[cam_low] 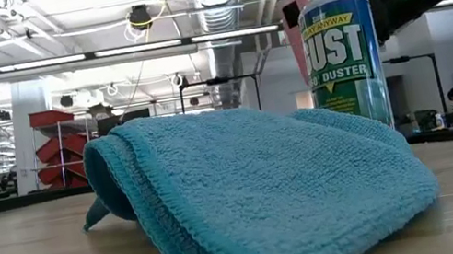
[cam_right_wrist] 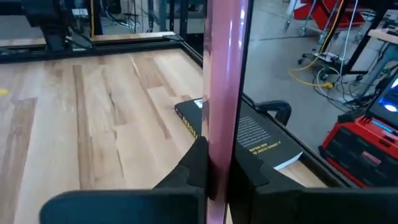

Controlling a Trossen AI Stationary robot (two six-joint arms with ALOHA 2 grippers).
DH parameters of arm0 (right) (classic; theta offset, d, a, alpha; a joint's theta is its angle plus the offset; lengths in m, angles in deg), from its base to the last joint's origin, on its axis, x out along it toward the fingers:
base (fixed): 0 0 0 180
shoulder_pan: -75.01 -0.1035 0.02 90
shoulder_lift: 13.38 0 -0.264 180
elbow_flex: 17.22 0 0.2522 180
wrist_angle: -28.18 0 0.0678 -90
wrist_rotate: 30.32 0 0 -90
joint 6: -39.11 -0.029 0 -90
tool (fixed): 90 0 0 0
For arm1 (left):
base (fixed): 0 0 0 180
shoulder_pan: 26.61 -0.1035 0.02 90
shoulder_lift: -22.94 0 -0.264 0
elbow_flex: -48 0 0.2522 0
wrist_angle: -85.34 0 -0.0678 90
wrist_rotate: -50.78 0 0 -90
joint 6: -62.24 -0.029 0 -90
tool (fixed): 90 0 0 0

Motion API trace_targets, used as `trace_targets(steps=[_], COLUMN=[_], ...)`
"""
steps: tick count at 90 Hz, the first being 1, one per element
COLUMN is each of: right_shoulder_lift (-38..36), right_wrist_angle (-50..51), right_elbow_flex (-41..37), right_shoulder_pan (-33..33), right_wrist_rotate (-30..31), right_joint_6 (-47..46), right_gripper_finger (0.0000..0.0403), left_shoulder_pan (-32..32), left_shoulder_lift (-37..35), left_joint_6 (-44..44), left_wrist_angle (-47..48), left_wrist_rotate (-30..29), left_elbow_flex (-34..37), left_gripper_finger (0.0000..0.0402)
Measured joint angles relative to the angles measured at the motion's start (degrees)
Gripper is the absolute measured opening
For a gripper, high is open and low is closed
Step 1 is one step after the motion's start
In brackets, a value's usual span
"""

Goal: Apply microfiber cloth
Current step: Spray the back of the cellphone with the spray bottle

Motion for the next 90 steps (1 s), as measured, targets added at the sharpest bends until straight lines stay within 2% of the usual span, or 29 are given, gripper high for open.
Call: trace_targets(steps=[24,42,60,90], right_shoulder_lift=[0.15,0.15,0.17,0.17], right_wrist_angle=[0.72,1.28,1.56,1.41], right_elbow_flex=[0.05,0.09,0.09,0.09], right_shoulder_pan=[0.15,0.11,0.13,0.13], right_wrist_rotate=[0.09,0.09,0.09,0.0], right_joint_6=[0.17,0.15,0.15,-0.04], right_gripper_finger=[0.001,0.001,0.001,0.001], left_shoulder_pan=[-1.47,-1.6,-2.65,-3.27], left_shoulder_lift=[5.58,11.65,14.81,20.99], left_joint_6=[-1.95,-5.43,-6.86,-8.22], left_wrist_angle=[3.91,9.85,14.89,19.25], left_wrist_rotate=[5.01,5.3,7.01,11.19], left_elbow_flex=[-4.0,-13.82,-22.7,-27.2], left_gripper_finger=[0.0,0.0,0.0,0.0])
